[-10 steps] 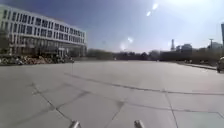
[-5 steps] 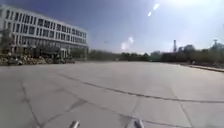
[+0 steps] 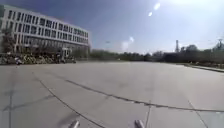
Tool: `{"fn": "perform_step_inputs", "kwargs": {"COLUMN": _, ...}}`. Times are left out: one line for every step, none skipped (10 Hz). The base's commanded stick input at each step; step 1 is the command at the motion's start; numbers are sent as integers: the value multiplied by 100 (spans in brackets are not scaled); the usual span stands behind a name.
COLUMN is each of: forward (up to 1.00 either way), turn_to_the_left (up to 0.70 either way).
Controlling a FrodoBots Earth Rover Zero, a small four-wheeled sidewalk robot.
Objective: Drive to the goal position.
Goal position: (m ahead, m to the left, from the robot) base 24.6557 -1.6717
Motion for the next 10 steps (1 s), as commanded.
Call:
{"fn": "perform_step_inputs", "kwargs": {"forward": 70, "turn_to_the_left": 0}}
{"fn": "perform_step_inputs", "kwargs": {"forward": 70, "turn_to_the_left": 0}}
{"fn": "perform_step_inputs", "kwargs": {"forward": 70, "turn_to_the_left": 0}}
{"fn": "perform_step_inputs", "kwargs": {"forward": 70, "turn_to_the_left": 0}}
{"fn": "perform_step_inputs", "kwargs": {"forward": 70, "turn_to_the_left": 0}}
{"fn": "perform_step_inputs", "kwargs": {"forward": 70, "turn_to_the_left": 0}}
{"fn": "perform_step_inputs", "kwargs": {"forward": 70, "turn_to_the_left": 0}}
{"fn": "perform_step_inputs", "kwargs": {"forward": 70, "turn_to_the_left": 0}}
{"fn": "perform_step_inputs", "kwargs": {"forward": 70, "turn_to_the_left": 0}}
{"fn": "perform_step_inputs", "kwargs": {"forward": 70, "turn_to_the_left": 0}}
